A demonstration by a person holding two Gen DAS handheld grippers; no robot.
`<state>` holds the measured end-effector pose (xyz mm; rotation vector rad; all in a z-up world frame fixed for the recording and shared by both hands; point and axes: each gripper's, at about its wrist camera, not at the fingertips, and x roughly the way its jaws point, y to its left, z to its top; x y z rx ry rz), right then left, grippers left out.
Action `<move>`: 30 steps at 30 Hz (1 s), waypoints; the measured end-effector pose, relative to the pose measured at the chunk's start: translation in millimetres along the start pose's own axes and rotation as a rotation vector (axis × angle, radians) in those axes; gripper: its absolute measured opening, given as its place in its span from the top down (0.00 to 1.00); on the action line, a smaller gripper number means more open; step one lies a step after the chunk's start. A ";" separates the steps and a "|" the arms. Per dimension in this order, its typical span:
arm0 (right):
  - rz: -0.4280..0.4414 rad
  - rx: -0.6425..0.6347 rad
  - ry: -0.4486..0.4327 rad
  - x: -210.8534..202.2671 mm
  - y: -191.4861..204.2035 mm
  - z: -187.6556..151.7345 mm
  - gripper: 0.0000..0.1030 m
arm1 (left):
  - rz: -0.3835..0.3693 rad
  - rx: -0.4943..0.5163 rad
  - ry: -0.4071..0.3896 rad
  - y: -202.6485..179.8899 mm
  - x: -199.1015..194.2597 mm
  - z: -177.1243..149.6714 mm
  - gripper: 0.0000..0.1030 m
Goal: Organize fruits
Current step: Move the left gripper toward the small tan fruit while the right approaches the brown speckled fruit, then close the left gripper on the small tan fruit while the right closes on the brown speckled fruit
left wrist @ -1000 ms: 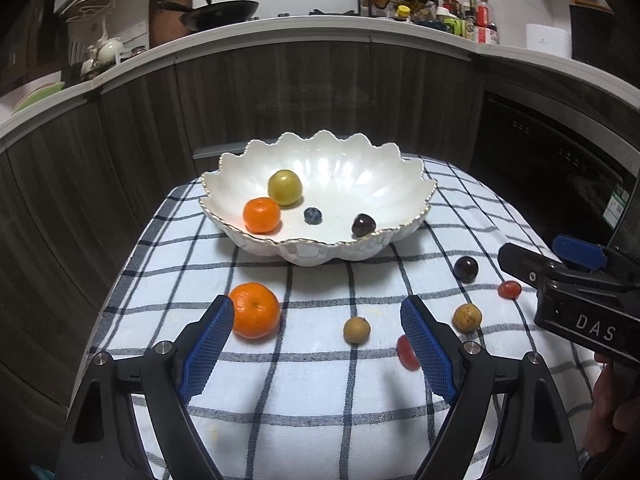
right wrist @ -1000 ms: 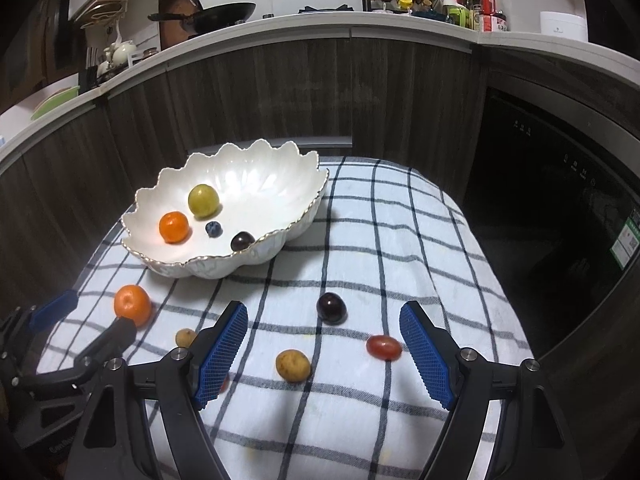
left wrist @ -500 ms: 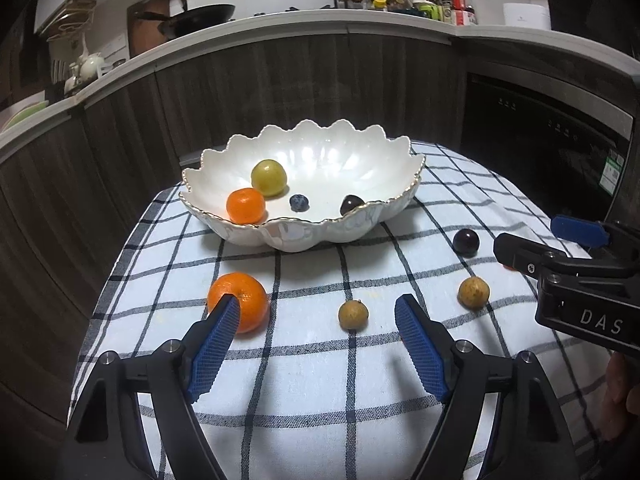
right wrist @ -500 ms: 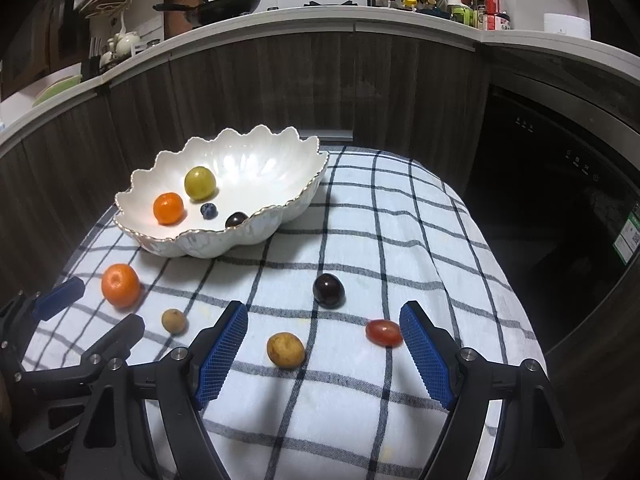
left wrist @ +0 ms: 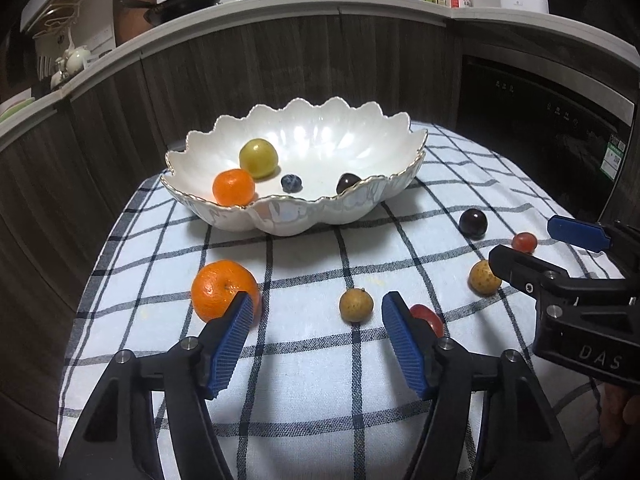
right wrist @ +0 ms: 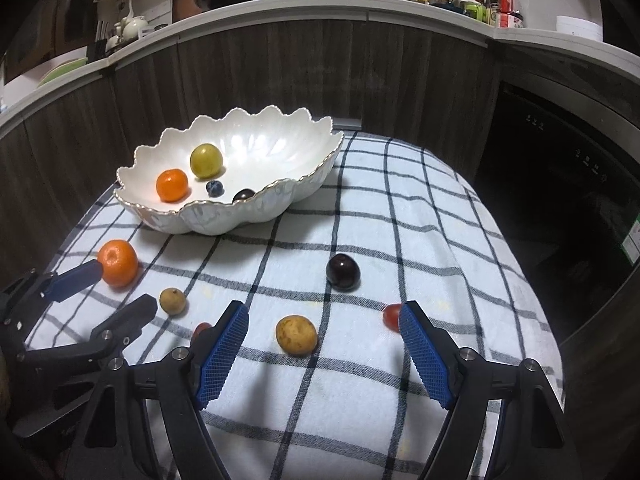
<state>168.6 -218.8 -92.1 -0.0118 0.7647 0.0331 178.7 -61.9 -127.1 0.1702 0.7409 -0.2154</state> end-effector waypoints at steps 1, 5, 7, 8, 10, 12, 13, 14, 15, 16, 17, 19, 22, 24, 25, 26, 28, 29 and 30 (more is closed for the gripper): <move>0.002 -0.002 0.002 0.7 0.6 -0.3 0.24 | -0.004 0.000 0.004 -0.1 1.8 -0.1 0.36; 0.012 -0.008 0.014 5.2 3.6 -0.8 0.31 | -0.022 0.000 0.025 -0.4 8.3 0.0 0.38; 0.021 -0.005 0.027 9.0 4.0 -2.3 0.34 | -0.040 0.001 0.036 -1.0 10.7 0.2 0.43; 0.023 -0.005 0.031 10.2 3.9 -2.9 0.35 | -0.041 0.002 0.039 -1.4 11.7 0.4 0.43; 0.031 -0.003 0.045 13.8 4.1 -3.5 0.37 | -0.042 0.001 0.045 -1.9 13.3 0.7 0.43; 0.038 0.003 0.052 16.6 3.7 -3.9 0.39 | -0.043 -0.002 0.050 -1.8 15.1 1.1 0.44; 0.039 0.004 0.054 17.5 3.9 -4.2 0.39 | -0.041 -0.003 0.055 -2.0 16.2 1.0 0.44; 0.041 0.005 0.057 18.7 3.8 -4.5 0.41 | -0.036 -0.002 0.064 -2.4 18.2 1.0 0.44; 0.044 0.006 0.061 20.3 3.8 -5.0 0.42 | -0.034 -0.001 0.074 -2.7 20.4 1.0 0.47; 0.046 0.007 0.064 21.1 3.8 -5.2 0.43 | -0.036 0.000 0.083 -3.4 22.4 0.8 0.49; 0.048 0.007 0.067 22.3 4.0 -5.7 0.43 | -0.037 0.002 0.090 -3.9 24.4 0.8 0.51; 0.053 0.007 0.073 24.1 4.3 -6.6 0.44 | -0.042 0.003 0.107 -4.9 28.5 0.9 0.52; 0.059 0.009 0.082 26.5 4.9 -7.4 0.44 | -0.048 0.003 0.126 -5.9 33.8 1.5 0.54; 0.063 0.013 0.087 27.9 4.9 -7.6 0.45 | -0.052 0.006 0.135 -6.9 36.5 1.9 0.58; 0.064 0.013 0.089 28.5 5.3 -7.6 0.48 | -0.054 0.008 0.139 -7.6 37.8 2.1 0.59; 0.066 0.012 0.094 29.7 5.5 -7.8 0.49 | -0.056 0.010 0.143 -8.3 38.7 2.0 0.61; 0.069 0.015 0.101 31.9 5.3 -8.7 0.50 | -0.056 0.015 0.146 -9.9 39.1 1.8 0.63; 0.070 0.018 0.105 32.8 4.8 -9.2 0.50 | -0.057 0.017 0.146 -10.8 39.2 1.9 0.65; 0.071 0.020 0.107 33.6 4.1 -9.6 0.51 | -0.058 0.021 0.145 -11.8 39.1 1.8 0.69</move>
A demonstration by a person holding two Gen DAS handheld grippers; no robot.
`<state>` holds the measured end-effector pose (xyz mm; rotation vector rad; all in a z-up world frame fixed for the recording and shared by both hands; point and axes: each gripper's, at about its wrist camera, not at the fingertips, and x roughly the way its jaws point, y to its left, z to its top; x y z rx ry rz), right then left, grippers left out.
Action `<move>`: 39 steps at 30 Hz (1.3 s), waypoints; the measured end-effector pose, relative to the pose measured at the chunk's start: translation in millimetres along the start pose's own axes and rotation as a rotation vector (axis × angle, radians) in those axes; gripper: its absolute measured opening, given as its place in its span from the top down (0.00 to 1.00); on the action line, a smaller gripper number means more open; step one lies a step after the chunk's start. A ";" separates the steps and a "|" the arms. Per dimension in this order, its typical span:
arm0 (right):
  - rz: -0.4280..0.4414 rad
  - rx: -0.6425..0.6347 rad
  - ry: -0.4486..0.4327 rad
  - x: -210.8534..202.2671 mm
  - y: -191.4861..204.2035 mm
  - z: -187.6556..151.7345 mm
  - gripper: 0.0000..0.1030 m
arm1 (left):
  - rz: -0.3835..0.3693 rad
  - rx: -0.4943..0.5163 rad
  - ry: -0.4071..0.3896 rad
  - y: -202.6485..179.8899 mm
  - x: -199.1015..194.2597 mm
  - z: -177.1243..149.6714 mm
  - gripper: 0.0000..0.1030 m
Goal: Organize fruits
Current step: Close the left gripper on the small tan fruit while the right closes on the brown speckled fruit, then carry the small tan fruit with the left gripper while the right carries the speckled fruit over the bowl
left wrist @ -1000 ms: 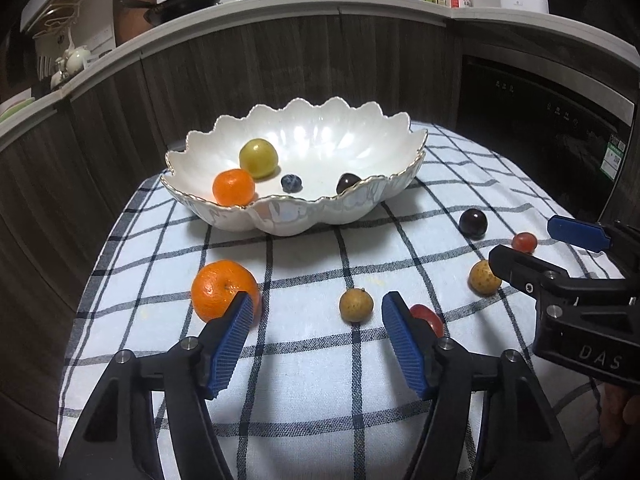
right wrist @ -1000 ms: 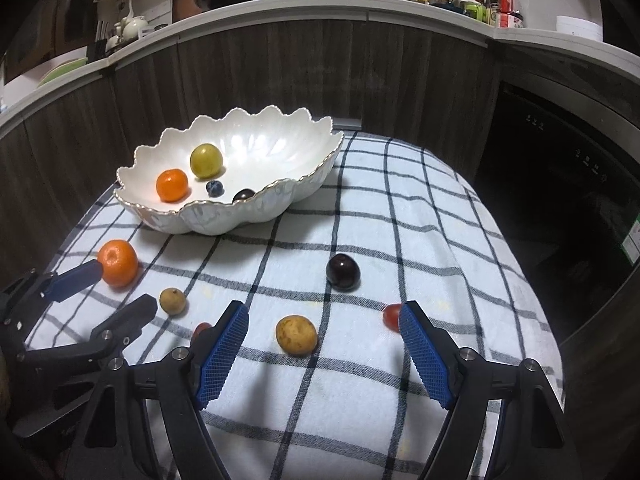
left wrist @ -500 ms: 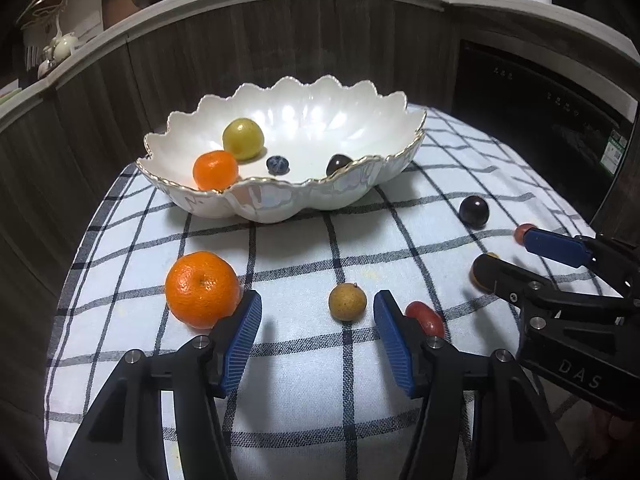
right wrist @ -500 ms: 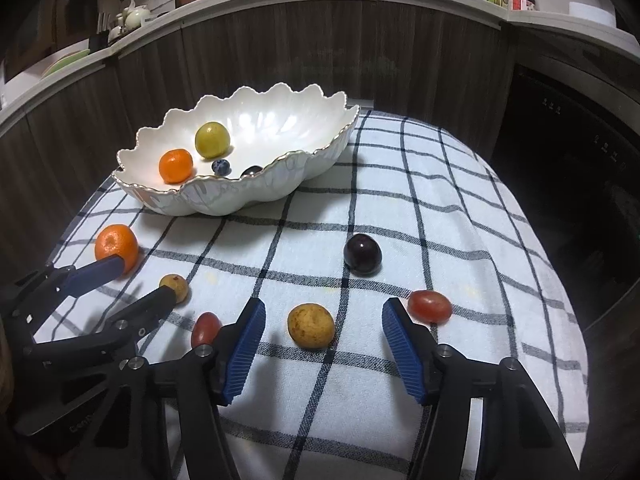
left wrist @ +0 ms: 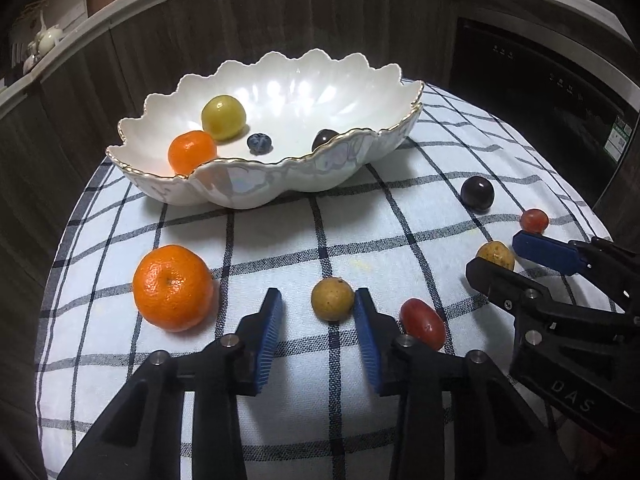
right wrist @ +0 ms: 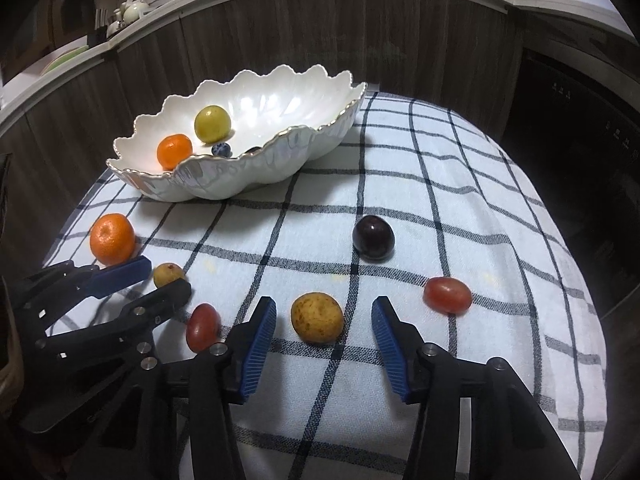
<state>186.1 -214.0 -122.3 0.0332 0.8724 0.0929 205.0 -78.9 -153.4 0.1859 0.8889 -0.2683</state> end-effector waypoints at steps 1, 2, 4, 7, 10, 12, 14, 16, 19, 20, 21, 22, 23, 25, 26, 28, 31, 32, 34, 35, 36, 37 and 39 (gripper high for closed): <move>0.001 0.002 0.002 0.5 -0.4 -0.3 0.54 | -0.002 0.004 0.000 -0.9 0.2 0.0 0.70; 0.003 0.003 0.005 1.5 -0.7 -0.5 0.55 | -0.004 0.010 0.000 -2.0 0.2 -0.1 0.73; 0.008 0.006 0.015 3.3 -0.9 -0.6 0.61 | -0.009 0.021 0.000 -4.6 0.1 -0.1 0.78; 0.020 0.003 0.020 4.6 0.0 -1.0 0.70 | -0.007 0.028 0.000 -6.2 0.3 0.2 0.78; 0.023 -0.004 0.018 4.6 1.6 -1.0 0.72 | -0.009 0.025 0.000 -6.6 0.3 0.2 0.78; 0.026 -0.001 0.018 4.6 1.1 -1.0 0.72 | -0.004 0.025 -0.001 -7.0 0.1 0.0 0.78; 0.026 0.000 0.018 4.3 1.0 -1.0 0.72 | 0.004 0.026 -0.003 -7.4 -0.3 -0.3 0.78; 0.026 0.000 0.017 3.6 0.6 -1.0 0.72 | 0.005 0.023 -0.004 -5.8 -0.9 -0.6 0.78; 0.023 -0.005 0.013 0.9 0.9 -1.3 0.72 | 0.003 0.018 -0.005 -4.7 -2.5 -1.9 0.78; 0.022 -0.006 0.010 -0.4 1.0 -1.2 0.72 | 0.003 0.017 -0.005 -4.7 -3.2 -2.7 0.79; 0.021 -0.007 0.006 -2.0 1.2 -0.9 0.72 | 0.003 0.018 -0.005 -4.9 -4.2 -3.6 0.79; 0.020 -0.008 0.003 -3.2 1.3 -0.9 0.72 | 0.004 0.017 -0.006 -4.7 -5.6 -4.8 0.79; 0.018 -0.009 -0.001 -4.9 1.5 -1.0 0.72 | 0.004 0.017 -0.008 -4.6 -6.9 -5.3 0.79; 0.016 -0.009 -0.005 -7.2 1.6 -1.5 0.72 | 0.009 0.015 -0.016 -4.0 -10.0 -5.5 0.79; 0.016 -0.009 -0.006 -7.9 1.5 -1.6 0.73 | 0.012 0.014 -0.019 -3.7 -11.7 -5.5 0.79; 0.016 -0.008 -0.009 -9.9 1.5 -1.7 0.73 | 0.014 0.010 -0.023 -2.8 -15.2 -5.6 0.79; 0.010 -0.010 -0.019 -14.8 1.7 -1.6 0.73 | 0.014 0.003 -0.030 -1.9 -21.3 -4.9 0.79; 0.010 -0.010 -0.023 -16.5 1.3 -1.3 0.73 | 0.015 0.002 -0.031 -1.8 -23.3 -5.0 0.79; 0.007 -0.008 -0.032 -20.4 0.9 -0.7 0.73 | 0.021 0.003 -0.035 -1.7 -27.2 -4.9 0.79; 0.006 -0.010 -0.034 -21.4 0.8 -0.8 0.73 | 0.025 0.003 -0.036 -1.8 -29.0 -5.0 0.79; 0.002 -0.012 -0.038 -22.8 1.2 -0.7 0.73 | 0.028 0.002 -0.036 -1.7 -30.2 -4.7 0.79; 0.002 -0.012 -0.040 -23.8 1.3 -0.5 0.73 | 0.030 -0.001 -0.033 -1.3 -31.4 -4.6 0.79; 0.003 -0.009 -0.041 -25.9 1.4 0.4 0.73 | 0.027 -0.016 -0.026 0.6 -33.8 -4.3 0.79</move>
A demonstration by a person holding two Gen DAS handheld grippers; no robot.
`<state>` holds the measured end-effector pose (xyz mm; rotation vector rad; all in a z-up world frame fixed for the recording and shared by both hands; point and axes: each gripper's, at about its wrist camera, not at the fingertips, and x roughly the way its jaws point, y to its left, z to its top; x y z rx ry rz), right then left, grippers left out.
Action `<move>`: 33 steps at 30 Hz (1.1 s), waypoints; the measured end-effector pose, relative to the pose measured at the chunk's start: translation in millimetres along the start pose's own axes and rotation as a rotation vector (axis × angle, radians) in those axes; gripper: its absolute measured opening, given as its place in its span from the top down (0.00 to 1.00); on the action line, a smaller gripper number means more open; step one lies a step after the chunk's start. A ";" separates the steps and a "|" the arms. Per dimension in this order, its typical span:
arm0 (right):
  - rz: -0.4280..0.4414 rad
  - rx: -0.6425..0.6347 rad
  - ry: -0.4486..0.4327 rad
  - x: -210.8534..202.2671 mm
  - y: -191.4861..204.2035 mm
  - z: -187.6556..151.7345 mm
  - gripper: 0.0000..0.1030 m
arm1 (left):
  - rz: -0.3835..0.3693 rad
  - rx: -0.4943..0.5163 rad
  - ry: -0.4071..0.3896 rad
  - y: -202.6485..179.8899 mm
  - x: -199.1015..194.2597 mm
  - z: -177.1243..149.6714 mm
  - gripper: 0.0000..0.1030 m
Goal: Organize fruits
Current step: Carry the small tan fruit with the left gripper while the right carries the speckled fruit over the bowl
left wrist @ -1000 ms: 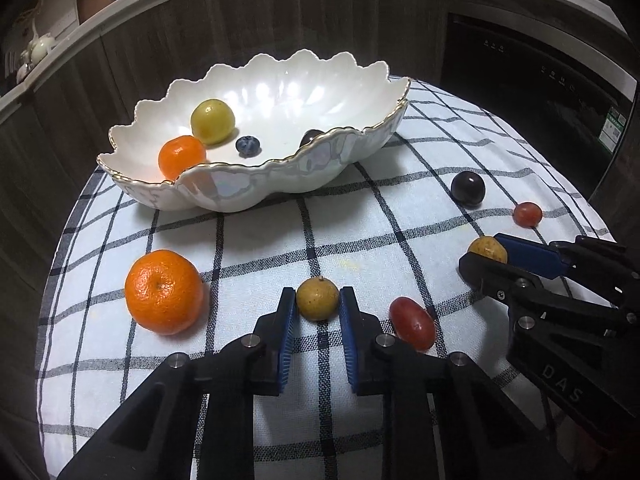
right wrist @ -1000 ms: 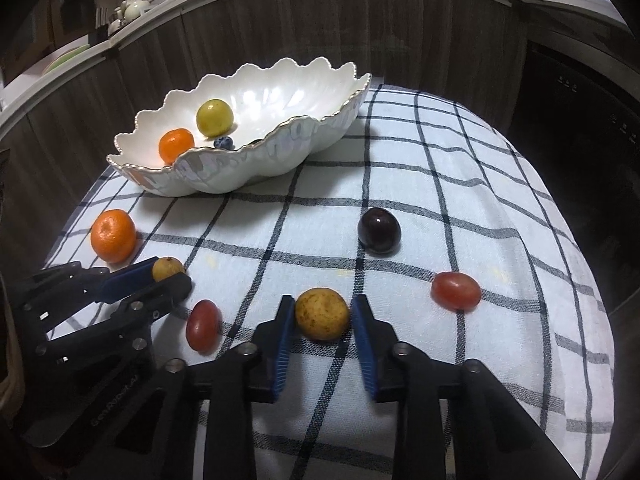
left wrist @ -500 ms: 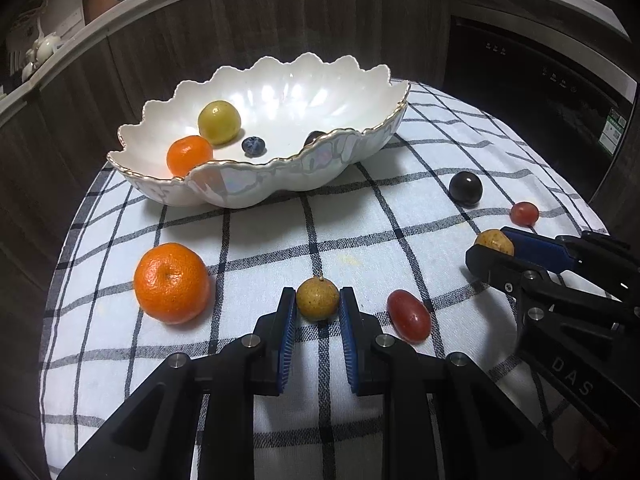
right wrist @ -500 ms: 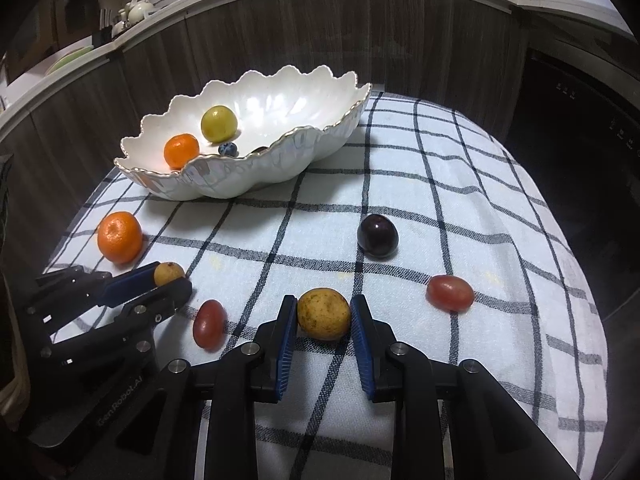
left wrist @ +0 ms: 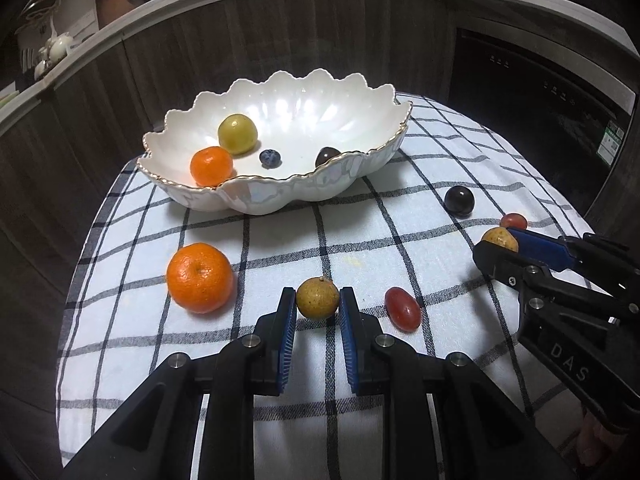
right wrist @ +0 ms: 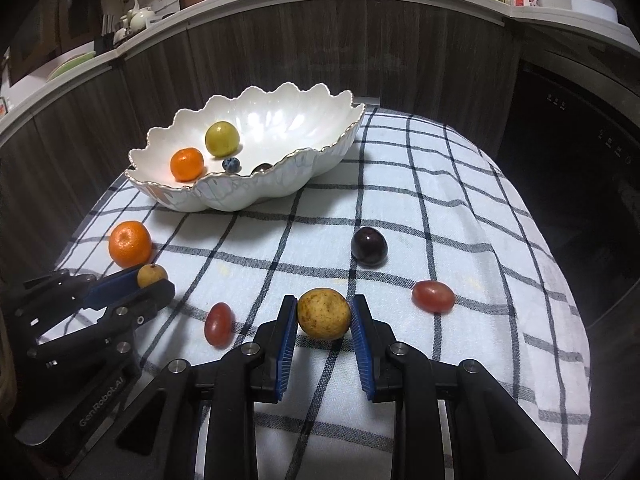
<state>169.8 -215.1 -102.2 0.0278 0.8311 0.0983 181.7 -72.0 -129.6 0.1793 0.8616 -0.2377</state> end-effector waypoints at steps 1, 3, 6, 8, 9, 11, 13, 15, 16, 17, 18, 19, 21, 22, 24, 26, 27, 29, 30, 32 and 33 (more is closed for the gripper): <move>0.000 0.001 -0.002 -1.4 -0.1 0.3 0.73 | 0.001 -0.004 0.002 0.4 -1.6 -0.3 0.79; -0.004 -0.002 -0.010 -5.2 0.5 2.4 0.73 | 0.006 -0.007 0.003 1.3 -5.1 -0.3 0.79; -0.007 -0.003 -0.020 -10.5 1.2 5.9 0.73 | 0.011 -0.013 0.004 3.2 -10.6 -0.5 0.79; -0.007 -0.003 -0.026 -14.0 1.8 8.1 0.73 | 0.014 -0.018 0.006 5.1 -14.3 -0.3 0.79; -0.006 -0.002 -0.029 -15.9 2.2 10.1 0.73 | 0.017 -0.019 0.006 5.9 -15.7 0.0 0.79; -0.004 -0.004 -0.036 -18.4 3.7 13.6 0.73 | 0.027 -0.021 0.011 7.7 -17.8 0.4 0.79; -0.004 -0.010 -0.045 -20.8 5.4 17.8 0.73 | 0.030 -0.029 0.016 9.8 -18.8 1.7 0.79; -0.004 -0.012 -0.049 -22.1 6.3 21.6 0.73 | 0.032 -0.037 0.015 11.9 -20.3 3.7 0.79; -0.003 -0.012 -0.050 -22.9 6.8 22.4 0.73 | 0.036 -0.039 0.013 13.0 -21.1 5.1 0.79; -0.002 -0.013 -0.052 -23.6 7.3 23.7 0.73 | 0.038 -0.041 0.010 14.0 -22.0 6.3 0.79; -0.002 -0.015 -0.054 -24.3 8.0 25.3 0.73 | 0.040 -0.043 0.009 14.9 -22.7 7.3 0.79; -0.001 -0.017 -0.056 -25.0 8.9 26.8 0.73 | 0.040 -0.046 0.008 15.9 -23.5 8.5 0.79; 0.002 -0.020 -0.058 -26.0 10.4 29.0 0.73 | 0.042 -0.052 0.006 17.8 -24.7 10.7 0.79; 0.004 -0.021 -0.058 -26.1 11.0 30.0 0.73 | 0.044 -0.054 0.005 19.0 -25.7 12.3 0.79; 0.006 -0.024 -0.061 -26.9 12.3 32.7 0.73 | 0.046 -0.058 0.003 20.5 -26.9 14.5 0.79; 0.008 -0.023 -0.065 -27.8 12.8 35.2 0.73 | 0.048 -0.063 0.002 22.3 -28.4 17.3 0.79; 0.009 -0.022 -0.067 -28.4 13.1 37.2 0.73 | 0.049 -0.065 0.000 23.1 -29.3 18.7 0.79; 0.011 -0.023 -0.072 -29.7 13.9 40.7 0.73 | 0.052 -0.067 -0.004 24.9 -31.4 21.9 0.79; 0.012 -0.023 -0.073 -30.3 14.4 42.6 0.73 | 0.053 -0.069 -0.005 25.8 -32.4 23.7 0.79; 0.015 -0.023 -0.077 -31.1 16.2 47.1 0.73 | 0.055 -0.073 -0.008 28.2 -34.4 28.0 0.79; 0.016 -0.023 -0.078 -31.4 16.7 48.9 0.73 | 0.056 -0.075 -0.010 29.1 -35.1 29.7 0.79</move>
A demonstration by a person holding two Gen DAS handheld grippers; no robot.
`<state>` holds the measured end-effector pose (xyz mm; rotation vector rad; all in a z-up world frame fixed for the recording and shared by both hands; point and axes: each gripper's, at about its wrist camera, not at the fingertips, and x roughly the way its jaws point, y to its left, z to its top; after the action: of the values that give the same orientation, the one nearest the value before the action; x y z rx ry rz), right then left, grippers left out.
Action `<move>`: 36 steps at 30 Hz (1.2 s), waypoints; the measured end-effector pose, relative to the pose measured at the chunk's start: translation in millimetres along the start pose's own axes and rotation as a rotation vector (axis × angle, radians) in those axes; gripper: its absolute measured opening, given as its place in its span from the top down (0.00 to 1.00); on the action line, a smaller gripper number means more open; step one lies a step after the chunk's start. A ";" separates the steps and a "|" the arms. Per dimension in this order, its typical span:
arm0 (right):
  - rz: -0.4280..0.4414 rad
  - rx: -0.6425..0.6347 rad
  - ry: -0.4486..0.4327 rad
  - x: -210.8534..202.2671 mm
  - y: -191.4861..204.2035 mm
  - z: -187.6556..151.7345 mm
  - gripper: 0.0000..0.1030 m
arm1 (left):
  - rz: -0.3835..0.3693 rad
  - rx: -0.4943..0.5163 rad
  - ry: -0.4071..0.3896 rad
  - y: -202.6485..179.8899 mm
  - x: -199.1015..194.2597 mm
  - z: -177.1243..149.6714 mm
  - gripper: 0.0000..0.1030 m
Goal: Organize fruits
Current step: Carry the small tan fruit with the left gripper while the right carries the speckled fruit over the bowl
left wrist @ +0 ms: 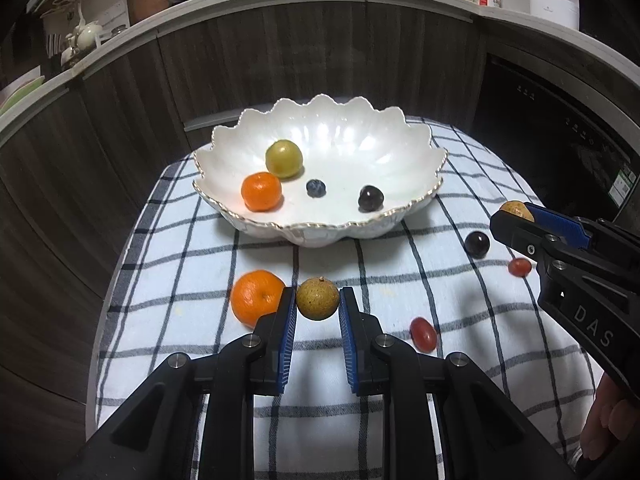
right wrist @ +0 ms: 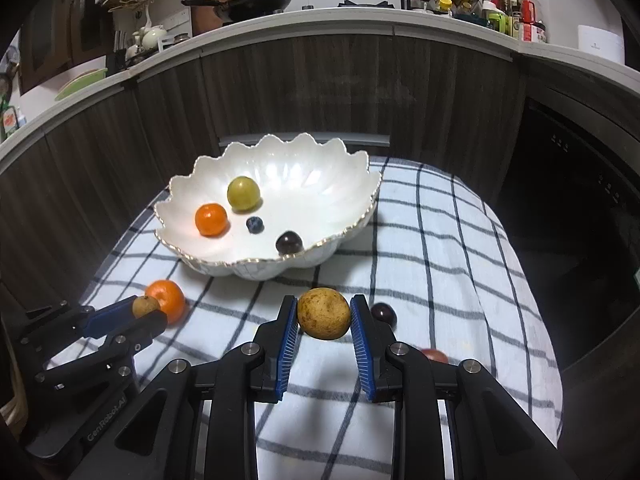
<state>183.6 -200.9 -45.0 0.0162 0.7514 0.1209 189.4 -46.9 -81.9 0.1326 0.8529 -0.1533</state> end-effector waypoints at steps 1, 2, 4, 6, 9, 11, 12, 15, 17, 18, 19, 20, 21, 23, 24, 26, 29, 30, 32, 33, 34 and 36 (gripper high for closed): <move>0.001 0.000 -0.001 0.1 0.7 2.1 0.73 | 0.002 -0.002 -0.003 1.1 -0.7 2.6 0.79; 0.004 0.000 -0.004 -0.1 1.1 5.4 0.73 | 0.003 -0.004 -0.006 2.0 -1.5 4.6 0.79; 0.004 -0.002 -0.008 -0.3 1.7 9.4 0.73 | 0.005 -0.009 -0.012 3.8 -2.2 9.5 0.79; 0.005 -0.005 -0.015 -0.4 2.0 15.5 0.73 | 0.006 -0.014 -0.015 5.4 -0.9 14.4 0.79; 0.005 -0.008 -0.019 1.3 2.7 22.2 0.73 | 0.005 -0.018 -0.013 6.7 1.4 19.4 0.79; 0.004 -0.008 -0.020 2.6 3.2 26.5 0.73 | 0.004 -0.022 -0.015 8.0 2.1 23.5 0.79; 0.004 -0.009 -0.021 3.1 3.4 28.1 0.73 | 0.004 -0.023 -0.017 8.6 2.3 26.0 0.79; 0.005 -0.013 -0.022 5.0 3.7 33.5 0.73 | 0.005 -0.024 -0.021 9.4 3.2 32.1 0.79; 0.005 -0.016 -0.023 6.5 3.9 37.4 0.73 | 0.006 -0.025 -0.024 10.3 3.6 37.1 0.79; 0.005 -0.016 -0.024 7.2 3.7 39.6 0.73 | 0.007 -0.026 -0.026 10.7 3.9 39.3 0.79; 0.006 -0.015 -0.025 8.0 3.4 41.9 0.73 | 0.008 -0.028 -0.029 11.5 4.2 41.6 0.79; 0.006 -0.016 -0.025 8.7 2.8 43.6 0.73 | 0.009 -0.028 -0.031 11.6 4.2 43.0 0.79; 0.007 -0.016 -0.026 9.2 2.6 45.9 0.73 | 0.010 -0.029 -0.032 12.2 4.7 44.9 0.79; 0.007 -0.021 -0.031 9.5 3.0 49.4 0.73 | 0.014 -0.030 -0.033 12.5 5.9 48.1 0.79; 0.008 -0.024 -0.034 10.0 2.9 52.1 0.73 | 0.015 -0.031 -0.033 12.6 6.4 49.5 0.79; 0.010 -0.025 -0.039 10.9 2.7 55.5 0.73 | 0.021 -0.033 -0.037 13.7 7.2 52.7 0.79; 0.012 -0.035 -0.049 13.5 2.9 61.5 0.73 | 0.032 -0.036 -0.042 17.7 7.8 56.5 0.79; 0.013 -0.037 -0.052 14.4 3.1 63.0 0.73 | 0.036 -0.036 -0.042 18.7 8.4 57.7 0.79; 0.015 -0.040 -0.058 15.6 3.6 66.6 0.73 | 0.042 -0.038 -0.042 21.2 9.8 60.0 0.79; 0.016 -0.041 -0.063 16.6 3.8 69.0 0.73 | 0.044 -0.041 -0.042 22.4 10.6 61.4 0.79; 0.017 -0.042 -0.066 17.3 4.3 70.8 0.73 | 0.045 -0.046 -0.042 23.9 11.6 63.4 0.79; 0.022 -0.041 -0.072 20.0 4.9 76.1 0.73 | 0.044 -0.054 -0.040 25.8 13.9 66.3 0.79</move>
<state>249.4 -191.6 -2.7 -0.0105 0.6770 0.1557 252.1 -34.5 -47.9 0.0973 0.8126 -0.0909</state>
